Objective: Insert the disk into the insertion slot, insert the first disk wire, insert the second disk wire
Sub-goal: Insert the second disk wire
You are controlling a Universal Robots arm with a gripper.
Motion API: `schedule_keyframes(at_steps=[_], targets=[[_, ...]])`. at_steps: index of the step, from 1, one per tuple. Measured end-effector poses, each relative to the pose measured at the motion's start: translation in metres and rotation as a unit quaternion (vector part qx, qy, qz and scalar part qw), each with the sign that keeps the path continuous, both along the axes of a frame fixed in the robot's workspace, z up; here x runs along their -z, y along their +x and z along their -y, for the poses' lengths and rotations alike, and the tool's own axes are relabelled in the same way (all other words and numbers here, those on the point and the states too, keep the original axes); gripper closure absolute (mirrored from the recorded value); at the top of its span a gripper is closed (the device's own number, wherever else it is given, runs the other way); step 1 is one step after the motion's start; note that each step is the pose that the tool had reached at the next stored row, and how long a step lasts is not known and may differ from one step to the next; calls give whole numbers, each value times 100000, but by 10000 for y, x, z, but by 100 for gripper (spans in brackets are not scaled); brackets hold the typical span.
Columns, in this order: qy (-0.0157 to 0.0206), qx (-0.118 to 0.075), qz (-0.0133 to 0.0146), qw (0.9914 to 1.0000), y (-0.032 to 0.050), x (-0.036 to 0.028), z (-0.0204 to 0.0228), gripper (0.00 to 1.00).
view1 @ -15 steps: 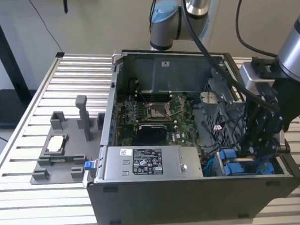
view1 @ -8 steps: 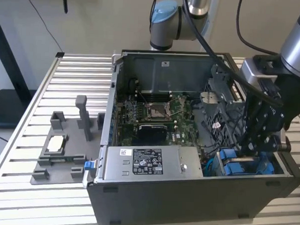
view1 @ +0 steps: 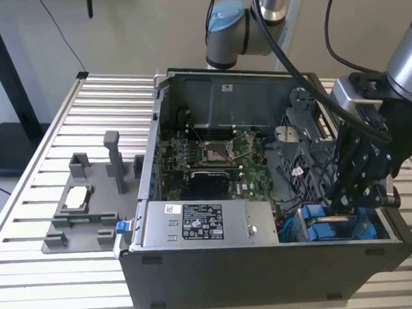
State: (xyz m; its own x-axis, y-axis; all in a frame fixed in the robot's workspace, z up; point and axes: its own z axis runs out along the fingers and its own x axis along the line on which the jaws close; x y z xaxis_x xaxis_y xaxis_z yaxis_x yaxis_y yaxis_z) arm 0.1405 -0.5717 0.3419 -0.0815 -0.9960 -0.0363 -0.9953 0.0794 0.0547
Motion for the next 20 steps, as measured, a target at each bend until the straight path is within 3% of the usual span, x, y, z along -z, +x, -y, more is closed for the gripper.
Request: schedule_keyframes(at_steps=[4,20], targets=[[-25,-2,-144,100000,0,-8,0,76],[-68,559,-146,99998,0,7,-36,76]])
